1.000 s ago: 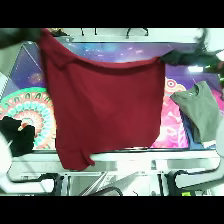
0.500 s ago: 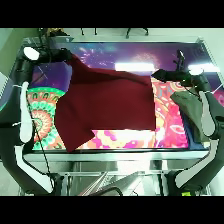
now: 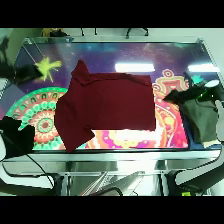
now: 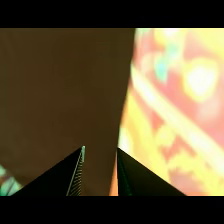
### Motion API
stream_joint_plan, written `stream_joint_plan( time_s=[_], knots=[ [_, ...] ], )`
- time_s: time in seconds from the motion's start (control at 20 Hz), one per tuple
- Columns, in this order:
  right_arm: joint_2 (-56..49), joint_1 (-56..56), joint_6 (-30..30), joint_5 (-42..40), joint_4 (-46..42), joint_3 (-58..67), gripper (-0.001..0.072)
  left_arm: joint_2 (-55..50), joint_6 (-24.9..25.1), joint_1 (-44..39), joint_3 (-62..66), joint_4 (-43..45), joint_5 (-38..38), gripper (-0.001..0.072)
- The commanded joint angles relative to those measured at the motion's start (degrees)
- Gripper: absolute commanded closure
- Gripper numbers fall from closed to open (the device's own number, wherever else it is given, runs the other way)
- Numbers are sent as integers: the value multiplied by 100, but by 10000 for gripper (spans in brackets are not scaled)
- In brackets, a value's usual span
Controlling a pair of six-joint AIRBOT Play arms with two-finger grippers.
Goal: Fold the shirts.
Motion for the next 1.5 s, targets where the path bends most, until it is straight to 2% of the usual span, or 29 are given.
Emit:
stream_joint_plan(
  time_s=[0.0, 0.05, 0.2, 0.4, 0.65, 0.95, 1.0, 1.05, 1.1, 1.15, 1.2, 1.45],
  knots=[
    [192, -114, -66, -125, -262, -1235, 454, 562, -81, 776, -1725, 74, -365, 13],
    [192, -72, -66, -216, -262, -1482, 454, 664, -31, 914, -2197, 72, -249, 55],
    [195, 59, -85, -210, -267, -1878, 454, 787, 216, 1058, -3163, 68, 129, 55],
    [223, 85, -44, -59, -170, -1932, 455, 562, 413, 680, -3864, 20, 791, 56],
    [529, 83, -42, 142, -179, -1932, 456, -282, 463, -98, -3499, 37, 861, 55],
    [734, 81, -20, 289, -201, -2028, 456, -734, 461, -437, -2868, 48, 800, 59],
    [734, 81, -20, 249, -210, -2114, 455, -732, 461, -417, -2817, 50, 772, 233],
    [732, 85, -28, 162, -223, -2225, 455, -734, 472, -380, -2782, 70, 726, 488],
    [732, 87, -46, 39, -219, -2347, 454, -732, 483, -317, -2780, 81, 695, 649],
    [730, 87, -46, -96, -219, -2481, 441, -734, 481, -258, -2785, 79, 647, 691],
    [730, 92, -46, -173, -216, -2599, 369, -732, 481, -195, -2785, 76, 614, 691],
    [730, 448, -61, -361, -17, -2771, 366, -732, 479, -70, -2782, 72, 568, 692]
  ],
)
